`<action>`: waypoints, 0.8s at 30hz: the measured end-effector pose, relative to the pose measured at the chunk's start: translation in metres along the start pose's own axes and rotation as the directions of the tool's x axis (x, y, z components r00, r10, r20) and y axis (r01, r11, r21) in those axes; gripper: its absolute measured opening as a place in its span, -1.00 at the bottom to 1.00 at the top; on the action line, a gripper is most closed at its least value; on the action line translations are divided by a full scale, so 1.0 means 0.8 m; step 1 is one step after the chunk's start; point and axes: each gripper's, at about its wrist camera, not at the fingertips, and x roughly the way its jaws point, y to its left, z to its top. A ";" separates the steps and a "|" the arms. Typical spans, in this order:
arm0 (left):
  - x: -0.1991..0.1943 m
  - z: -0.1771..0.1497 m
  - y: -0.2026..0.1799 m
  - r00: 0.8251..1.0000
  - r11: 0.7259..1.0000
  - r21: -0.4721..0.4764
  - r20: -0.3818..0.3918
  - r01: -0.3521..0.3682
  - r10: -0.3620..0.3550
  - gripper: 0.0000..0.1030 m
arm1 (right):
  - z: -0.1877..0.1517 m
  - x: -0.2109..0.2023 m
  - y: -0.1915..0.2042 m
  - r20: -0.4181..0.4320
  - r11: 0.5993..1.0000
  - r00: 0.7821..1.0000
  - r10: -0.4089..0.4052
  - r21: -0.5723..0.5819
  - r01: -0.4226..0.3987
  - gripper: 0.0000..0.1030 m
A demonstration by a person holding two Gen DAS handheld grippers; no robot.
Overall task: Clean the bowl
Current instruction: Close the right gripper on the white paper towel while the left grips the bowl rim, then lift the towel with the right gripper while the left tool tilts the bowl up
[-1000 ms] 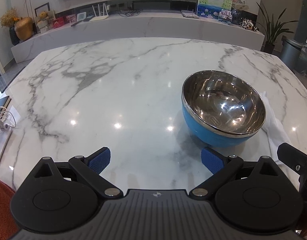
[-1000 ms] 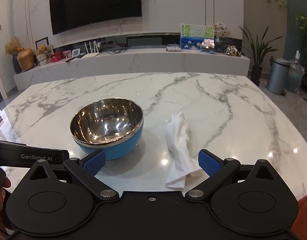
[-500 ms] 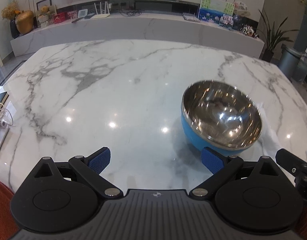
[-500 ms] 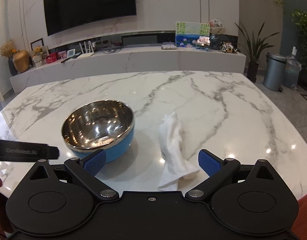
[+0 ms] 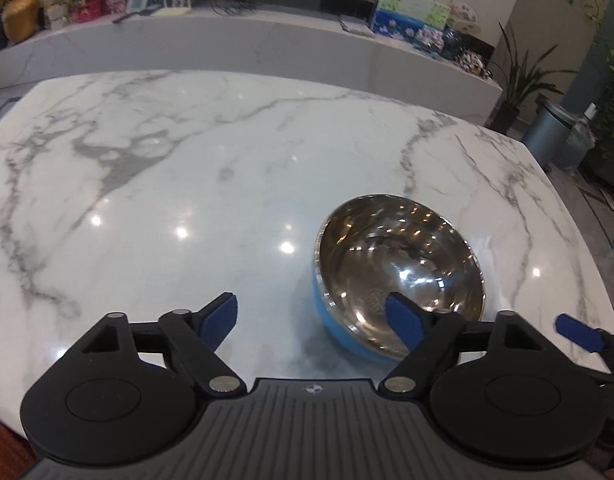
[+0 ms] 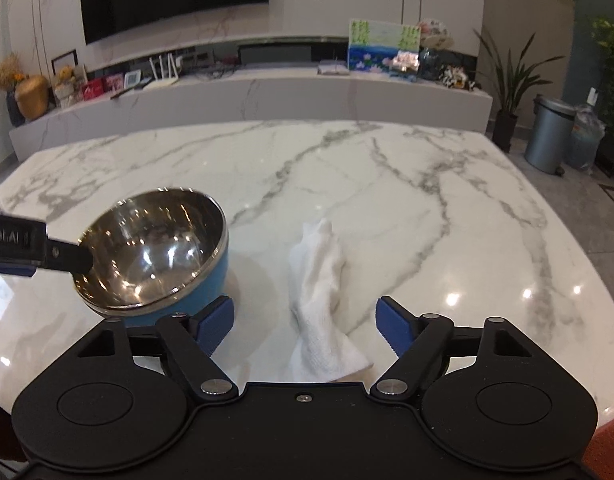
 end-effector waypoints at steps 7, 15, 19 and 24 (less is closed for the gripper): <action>0.032 0.009 0.003 0.995 0.998 -0.047 -0.086 0.048 -0.052 0.00 | 0.006 0.034 -0.004 -0.048 1.000 0.999 0.012 -0.017 -0.013 -0.02; 0.055 0.012 0.004 0.986 0.998 -0.039 -0.153 0.057 -0.063 -0.57 | 0.007 0.058 -0.001 -0.098 0.999 0.995 0.020 -0.036 -0.023 -0.50; 0.061 0.011 0.002 0.985 0.998 -0.024 -0.162 0.053 -0.056 -0.64 | 0.008 0.062 -0.006 -0.106 0.999 0.994 0.019 -0.025 -0.021 -0.65; 0.063 0.016 0.002 0.987 0.999 -0.016 -0.151 0.045 -0.046 -0.68 | 0.021 0.049 -0.008 -0.083 0.999 0.996 0.030 -0.021 -0.032 -0.70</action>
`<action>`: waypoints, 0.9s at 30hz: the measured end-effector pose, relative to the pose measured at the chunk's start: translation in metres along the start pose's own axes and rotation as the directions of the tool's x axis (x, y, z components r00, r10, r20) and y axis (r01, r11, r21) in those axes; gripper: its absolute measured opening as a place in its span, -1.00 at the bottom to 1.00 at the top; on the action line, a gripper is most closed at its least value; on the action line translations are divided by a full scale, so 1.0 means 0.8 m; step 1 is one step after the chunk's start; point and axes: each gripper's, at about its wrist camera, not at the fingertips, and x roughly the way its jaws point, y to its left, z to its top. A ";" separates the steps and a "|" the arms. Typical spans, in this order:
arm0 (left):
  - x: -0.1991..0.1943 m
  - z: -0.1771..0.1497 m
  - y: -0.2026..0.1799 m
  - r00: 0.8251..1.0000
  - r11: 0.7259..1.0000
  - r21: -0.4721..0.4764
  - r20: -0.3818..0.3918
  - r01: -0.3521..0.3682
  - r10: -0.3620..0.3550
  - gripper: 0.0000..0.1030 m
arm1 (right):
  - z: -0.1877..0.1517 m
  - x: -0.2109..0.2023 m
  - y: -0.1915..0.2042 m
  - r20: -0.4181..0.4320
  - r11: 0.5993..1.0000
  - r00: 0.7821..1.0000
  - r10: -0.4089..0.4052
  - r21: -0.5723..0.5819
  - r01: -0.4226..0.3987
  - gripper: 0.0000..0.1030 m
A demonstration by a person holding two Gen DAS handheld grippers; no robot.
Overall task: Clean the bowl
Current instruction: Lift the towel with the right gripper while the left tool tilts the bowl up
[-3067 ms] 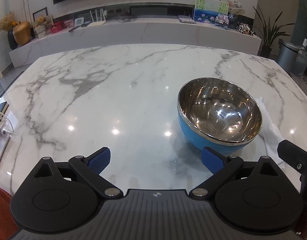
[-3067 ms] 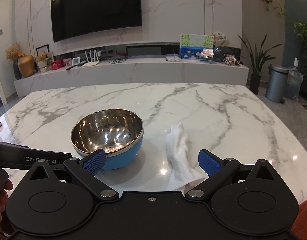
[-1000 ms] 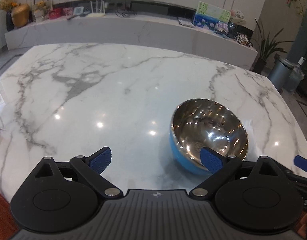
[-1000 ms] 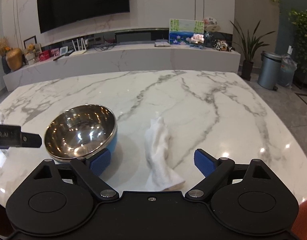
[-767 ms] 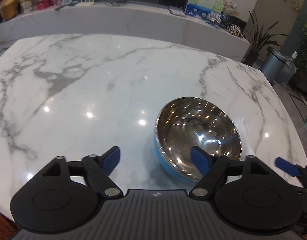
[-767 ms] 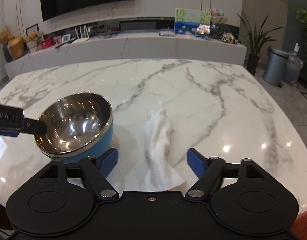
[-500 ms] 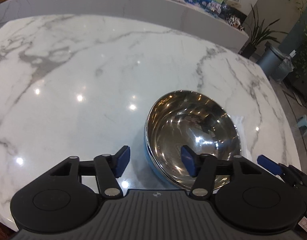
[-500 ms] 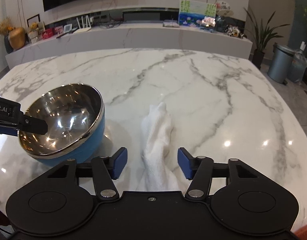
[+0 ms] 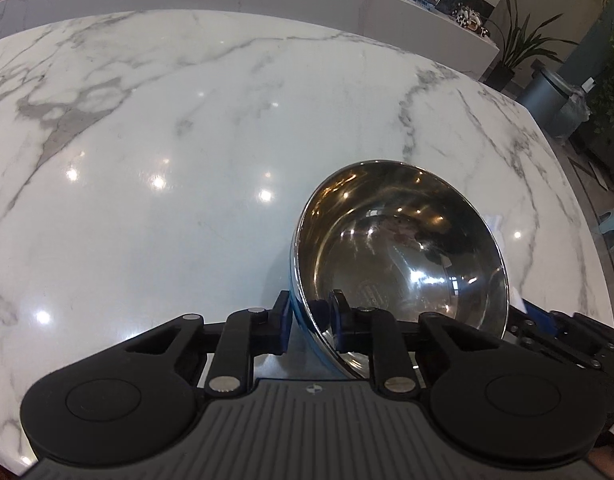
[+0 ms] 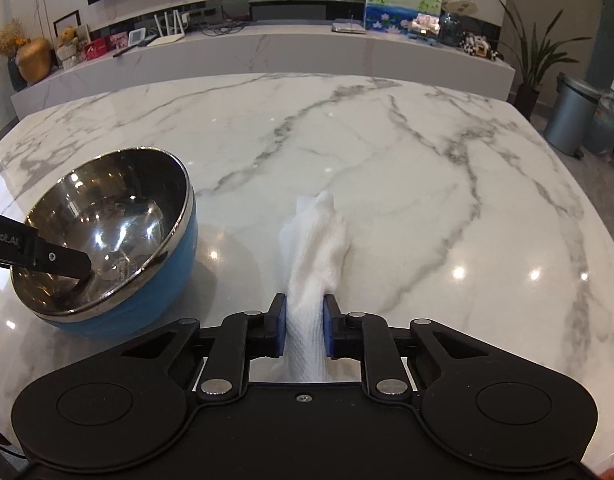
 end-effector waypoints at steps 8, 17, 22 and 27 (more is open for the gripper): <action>-0.004 -0.001 -0.005 1.000 1.000 0.019 0.017 -0.022 0.022 -0.71 | 0.042 -0.070 0.027 0.161 0.988 0.976 0.149 -0.052 -0.143 -0.70; -0.007 -0.005 -0.007 1.000 1.000 0.024 0.014 -0.014 0.014 -0.72 | 0.031 -0.043 0.065 0.028 0.960 0.964 0.263 -0.109 -0.258 -0.70; -0.010 -0.010 -0.007 1.000 1.000 0.026 0.023 0.001 -0.001 -0.72 | 0.021 -0.035 0.068 -0.026 0.961 0.967 0.252 -0.110 -0.254 -0.70; -0.011 -0.013 -0.008 0.999 0.999 0.017 0.021 0.034 -0.034 -0.68 | 0.015 -0.033 0.068 -0.043 0.961 0.968 0.249 -0.115 -0.252 -0.70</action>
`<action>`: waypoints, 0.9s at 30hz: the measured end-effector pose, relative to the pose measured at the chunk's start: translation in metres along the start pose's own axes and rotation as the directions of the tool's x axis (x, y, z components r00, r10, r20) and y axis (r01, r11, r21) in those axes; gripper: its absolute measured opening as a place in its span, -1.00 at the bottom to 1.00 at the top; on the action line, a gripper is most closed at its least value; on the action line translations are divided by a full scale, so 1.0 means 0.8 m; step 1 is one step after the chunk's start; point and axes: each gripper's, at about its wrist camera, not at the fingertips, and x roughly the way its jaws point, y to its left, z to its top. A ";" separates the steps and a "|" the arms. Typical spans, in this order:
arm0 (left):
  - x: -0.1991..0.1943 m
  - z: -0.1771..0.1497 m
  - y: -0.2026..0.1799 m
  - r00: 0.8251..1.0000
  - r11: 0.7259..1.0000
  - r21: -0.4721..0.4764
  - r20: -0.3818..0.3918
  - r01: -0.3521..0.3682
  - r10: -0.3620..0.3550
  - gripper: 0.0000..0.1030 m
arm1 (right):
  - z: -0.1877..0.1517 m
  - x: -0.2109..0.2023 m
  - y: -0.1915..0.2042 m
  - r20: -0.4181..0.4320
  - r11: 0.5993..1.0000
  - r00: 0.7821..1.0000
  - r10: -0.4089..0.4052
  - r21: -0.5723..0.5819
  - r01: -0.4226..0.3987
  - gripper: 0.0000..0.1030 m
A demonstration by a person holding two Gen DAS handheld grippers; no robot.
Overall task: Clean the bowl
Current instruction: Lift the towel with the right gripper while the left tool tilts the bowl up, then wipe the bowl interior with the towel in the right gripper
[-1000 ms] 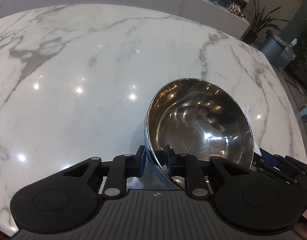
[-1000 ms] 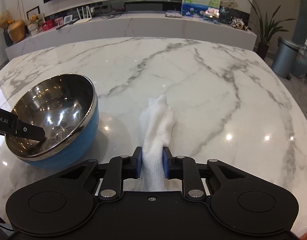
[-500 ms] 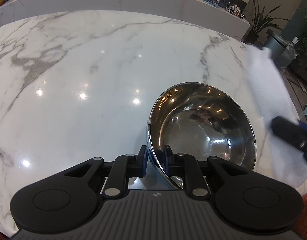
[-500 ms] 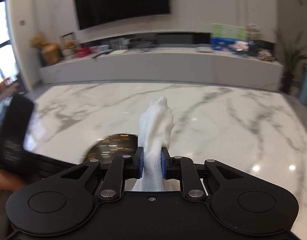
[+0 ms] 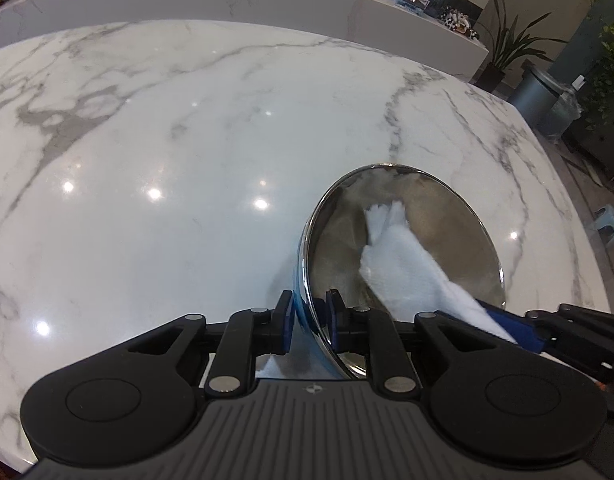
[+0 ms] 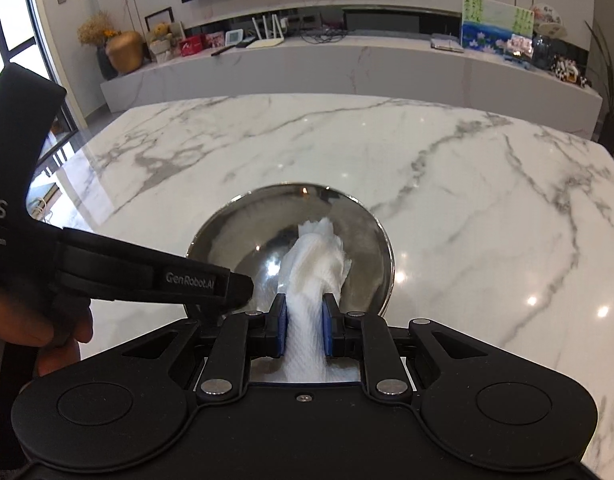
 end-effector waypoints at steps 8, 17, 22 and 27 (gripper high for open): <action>-0.004 -0.004 -0.014 1.000 0.999 0.053 0.019 0.012 -0.013 -0.67 | -0.011 0.012 -0.003 -0.047 1.000 0.999 0.006 0.009 -0.006 -0.70; -0.004 -0.008 -0.017 1.000 0.998 0.060 0.007 0.019 -0.019 -0.66 | -0.014 0.009 -0.018 -0.033 0.990 0.993 0.112 0.089 -0.108 -0.70; -0.004 -0.008 -0.022 1.000 0.997 0.080 0.009 0.013 -0.013 -0.66 | -0.017 0.015 -0.015 -0.060 0.986 0.988 0.143 0.095 -0.137 -0.70; -0.004 -0.009 -0.025 1.000 0.995 0.098 0.013 0.003 -0.004 -0.65 | -0.017 0.015 -0.010 -0.075 0.995 0.993 0.092 0.049 -0.088 -0.71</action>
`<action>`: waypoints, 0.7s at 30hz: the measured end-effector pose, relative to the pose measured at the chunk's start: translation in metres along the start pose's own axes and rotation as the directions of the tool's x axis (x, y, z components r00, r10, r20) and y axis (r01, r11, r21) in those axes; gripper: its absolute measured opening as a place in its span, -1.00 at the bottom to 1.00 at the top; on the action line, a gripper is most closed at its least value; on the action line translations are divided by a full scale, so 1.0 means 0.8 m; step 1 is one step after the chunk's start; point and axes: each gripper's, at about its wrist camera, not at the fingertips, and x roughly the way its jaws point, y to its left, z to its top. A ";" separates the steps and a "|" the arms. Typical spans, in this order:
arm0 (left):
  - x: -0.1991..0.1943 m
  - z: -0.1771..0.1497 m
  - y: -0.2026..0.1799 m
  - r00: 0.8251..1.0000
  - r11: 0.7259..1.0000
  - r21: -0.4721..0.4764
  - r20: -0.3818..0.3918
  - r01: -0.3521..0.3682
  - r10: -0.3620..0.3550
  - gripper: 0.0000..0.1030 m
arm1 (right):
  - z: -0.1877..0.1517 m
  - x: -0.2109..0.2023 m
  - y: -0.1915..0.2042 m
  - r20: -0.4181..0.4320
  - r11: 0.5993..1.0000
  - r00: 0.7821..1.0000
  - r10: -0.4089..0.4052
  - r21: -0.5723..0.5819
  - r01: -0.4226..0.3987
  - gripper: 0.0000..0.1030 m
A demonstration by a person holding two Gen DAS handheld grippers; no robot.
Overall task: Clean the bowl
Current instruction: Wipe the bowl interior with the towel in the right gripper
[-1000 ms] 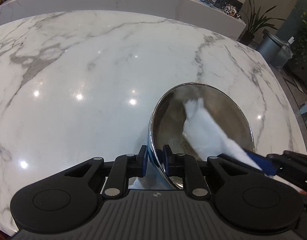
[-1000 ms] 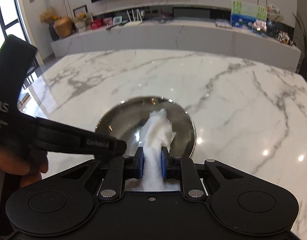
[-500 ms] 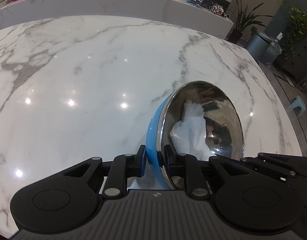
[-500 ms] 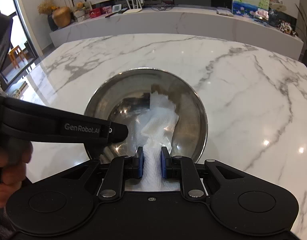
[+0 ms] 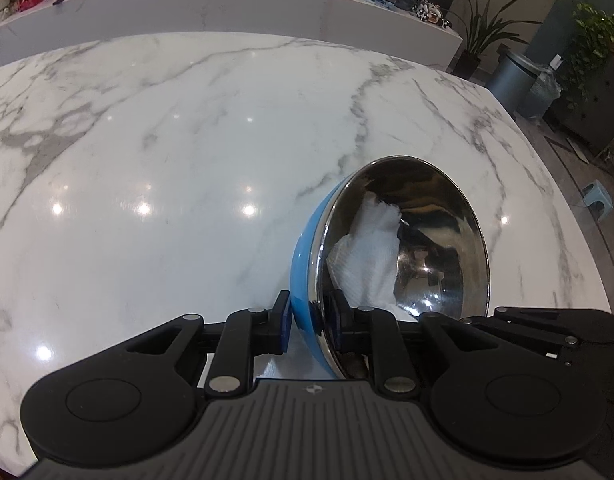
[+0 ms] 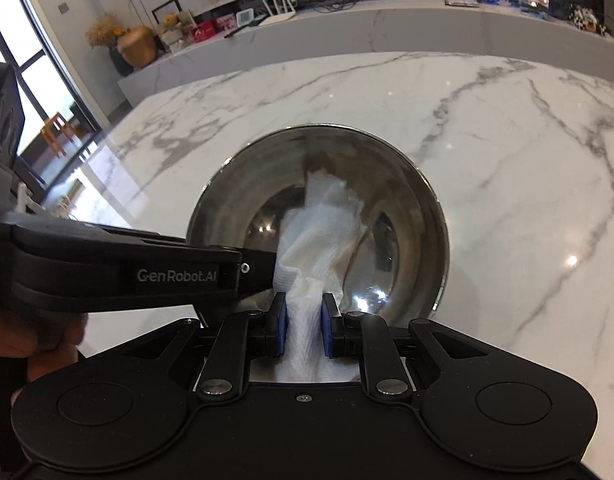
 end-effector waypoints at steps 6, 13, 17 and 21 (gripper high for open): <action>-0.002 0.000 -0.008 0.999 0.999 0.042 0.020 -0.034 0.033 -0.68 | -0.006 -0.001 0.019 0.028 0.977 0.985 -0.170 -0.128 0.172 -0.74; -0.002 0.001 -0.006 0.999 1.000 0.018 0.021 -0.026 0.025 -0.69 | -0.008 0.002 0.017 0.024 0.970 0.980 -0.197 -0.141 0.199 -0.73; -0.001 -0.001 -0.003 1.000 1.000 -0.016 0.005 0.000 0.001 -0.62 | -0.005 0.000 -0.007 0.009 0.991 0.991 -0.135 -0.021 0.135 -0.73; 0.005 -0.007 -0.001 0.999 0.998 -0.059 -0.032 0.038 -0.040 -0.62 | -0.005 0.000 -0.015 0.013 0.994 0.994 -0.110 0.016 0.110 -0.73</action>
